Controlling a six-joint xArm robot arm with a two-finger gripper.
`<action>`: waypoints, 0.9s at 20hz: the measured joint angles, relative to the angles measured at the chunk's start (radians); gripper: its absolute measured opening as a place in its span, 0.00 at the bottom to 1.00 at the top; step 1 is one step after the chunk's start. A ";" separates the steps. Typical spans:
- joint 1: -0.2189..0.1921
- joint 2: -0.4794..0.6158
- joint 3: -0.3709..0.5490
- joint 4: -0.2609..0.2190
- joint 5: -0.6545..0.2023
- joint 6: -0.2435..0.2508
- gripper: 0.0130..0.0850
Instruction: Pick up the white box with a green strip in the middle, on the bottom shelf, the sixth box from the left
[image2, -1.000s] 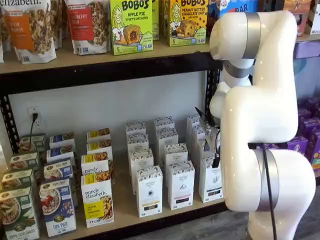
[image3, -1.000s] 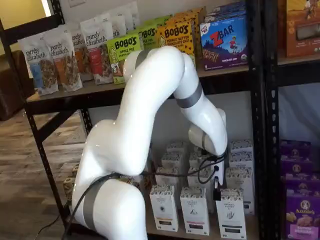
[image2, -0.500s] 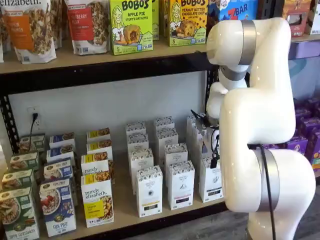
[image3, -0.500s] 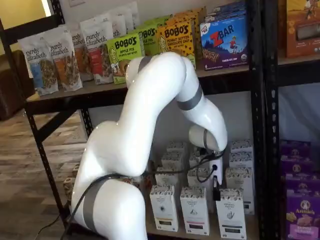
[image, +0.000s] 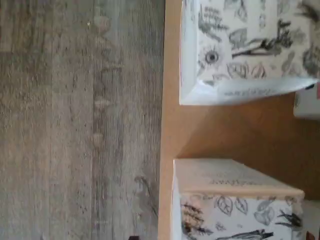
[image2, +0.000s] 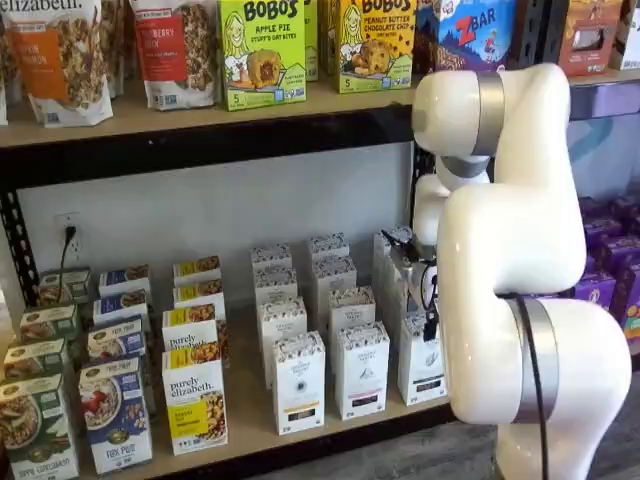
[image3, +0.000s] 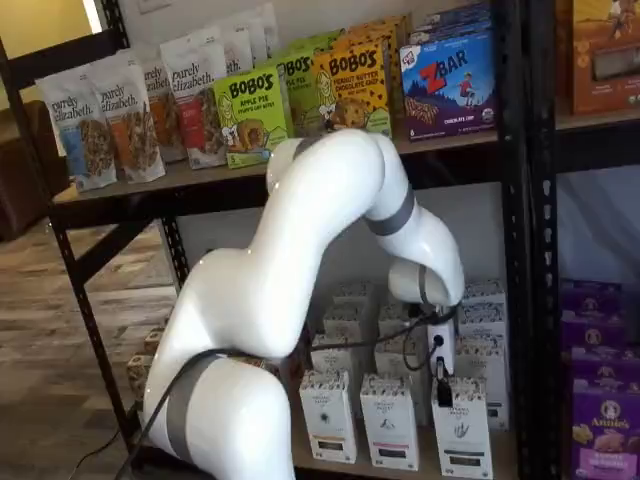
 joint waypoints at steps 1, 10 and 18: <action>0.000 0.012 -0.015 -0.016 0.003 0.014 1.00; 0.007 0.104 -0.123 -0.151 0.049 0.136 1.00; 0.014 0.149 -0.157 -0.165 0.039 0.156 1.00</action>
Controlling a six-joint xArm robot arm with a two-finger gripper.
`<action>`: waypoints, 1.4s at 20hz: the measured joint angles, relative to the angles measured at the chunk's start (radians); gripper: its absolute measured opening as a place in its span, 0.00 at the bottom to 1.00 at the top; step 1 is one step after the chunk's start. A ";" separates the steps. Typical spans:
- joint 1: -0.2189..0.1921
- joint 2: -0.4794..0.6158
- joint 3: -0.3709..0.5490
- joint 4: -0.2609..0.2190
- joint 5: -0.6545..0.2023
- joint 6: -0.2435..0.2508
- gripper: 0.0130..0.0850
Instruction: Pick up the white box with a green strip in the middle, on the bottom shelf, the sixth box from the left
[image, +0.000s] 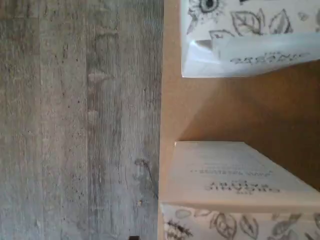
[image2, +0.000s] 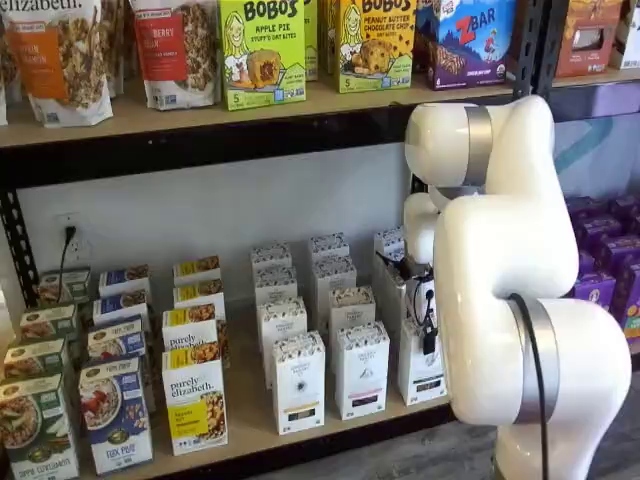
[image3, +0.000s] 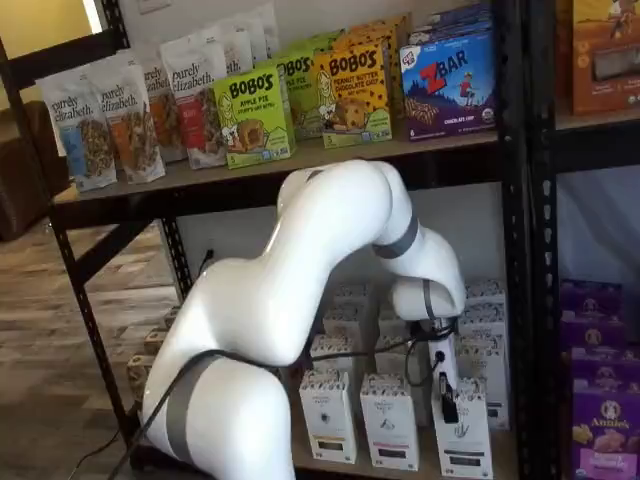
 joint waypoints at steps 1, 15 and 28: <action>0.000 0.003 0.000 -0.003 -0.006 0.003 1.00; 0.000 0.014 0.005 0.012 -0.040 -0.008 0.78; 0.005 0.010 0.010 0.006 -0.035 0.001 0.78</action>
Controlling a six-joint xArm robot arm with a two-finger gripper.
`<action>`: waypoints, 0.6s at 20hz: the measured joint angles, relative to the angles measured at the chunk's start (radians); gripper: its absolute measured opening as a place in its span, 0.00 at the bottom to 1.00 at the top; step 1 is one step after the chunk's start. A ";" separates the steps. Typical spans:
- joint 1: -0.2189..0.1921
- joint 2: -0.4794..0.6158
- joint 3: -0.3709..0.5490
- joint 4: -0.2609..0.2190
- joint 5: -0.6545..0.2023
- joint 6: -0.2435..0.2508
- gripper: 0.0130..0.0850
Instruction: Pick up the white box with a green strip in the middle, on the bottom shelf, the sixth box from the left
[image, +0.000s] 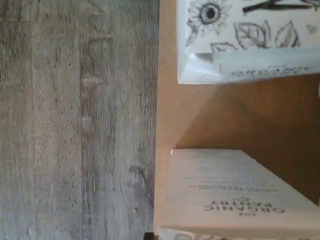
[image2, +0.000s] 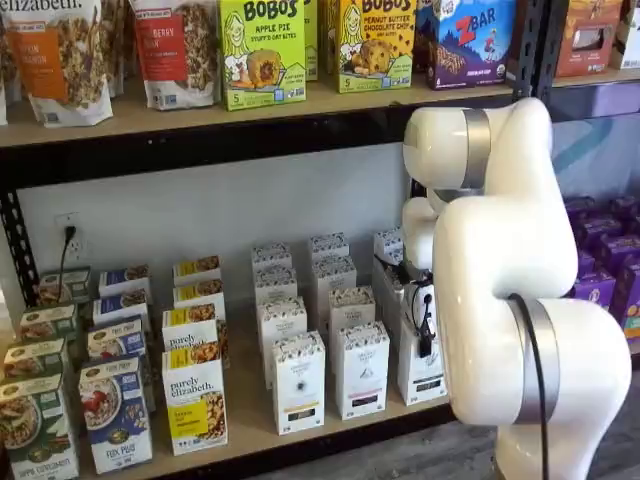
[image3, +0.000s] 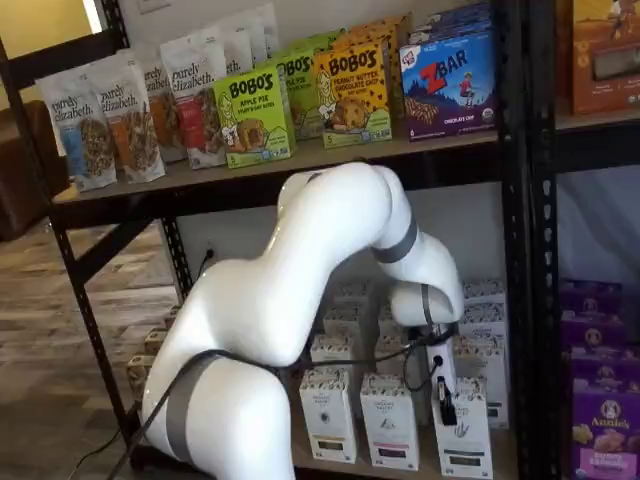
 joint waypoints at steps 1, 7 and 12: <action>0.000 -0.001 0.002 0.000 0.000 0.000 0.78; -0.002 -0.007 0.008 -0.004 0.002 0.001 0.61; -0.006 -0.021 0.036 -0.008 -0.030 0.003 0.50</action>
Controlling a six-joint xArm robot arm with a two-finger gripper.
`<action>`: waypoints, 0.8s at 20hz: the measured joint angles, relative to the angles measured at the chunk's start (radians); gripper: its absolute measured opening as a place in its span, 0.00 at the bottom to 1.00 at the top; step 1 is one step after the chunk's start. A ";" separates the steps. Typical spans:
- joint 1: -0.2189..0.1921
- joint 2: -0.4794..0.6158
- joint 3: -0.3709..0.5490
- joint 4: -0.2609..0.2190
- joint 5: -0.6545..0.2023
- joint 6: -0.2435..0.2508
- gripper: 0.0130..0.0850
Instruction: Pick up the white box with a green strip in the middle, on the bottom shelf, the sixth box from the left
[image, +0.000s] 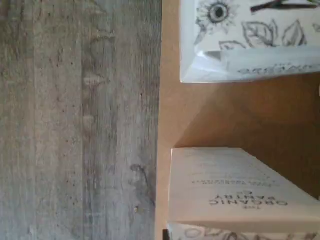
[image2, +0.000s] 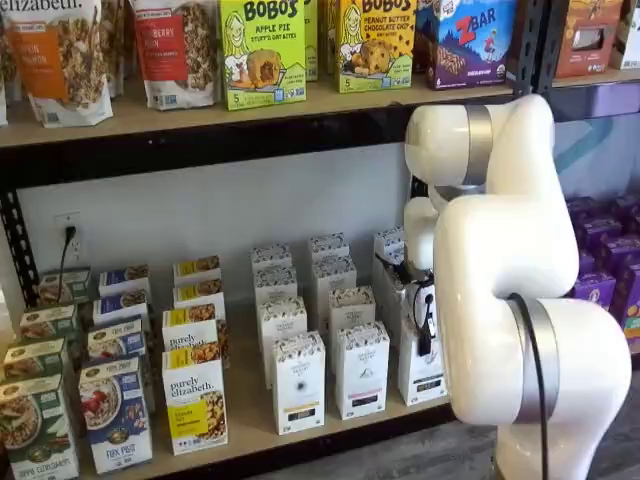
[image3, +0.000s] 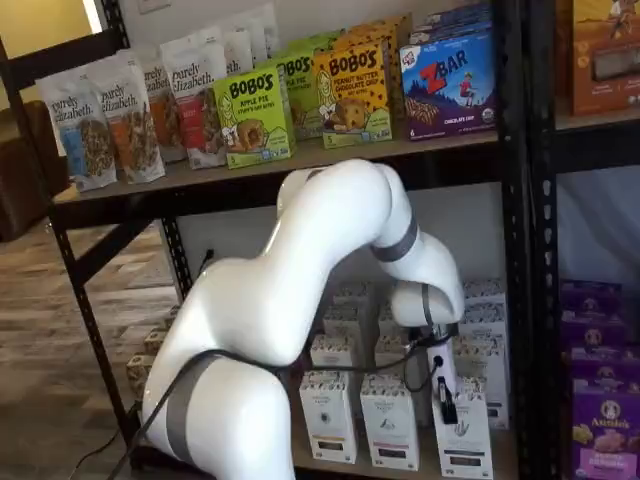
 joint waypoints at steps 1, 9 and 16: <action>-0.002 -0.006 0.012 -0.005 -0.014 0.003 0.50; -0.009 -0.092 0.161 -0.150 -0.108 0.133 0.50; -0.015 -0.228 0.377 -0.420 -0.200 0.389 0.50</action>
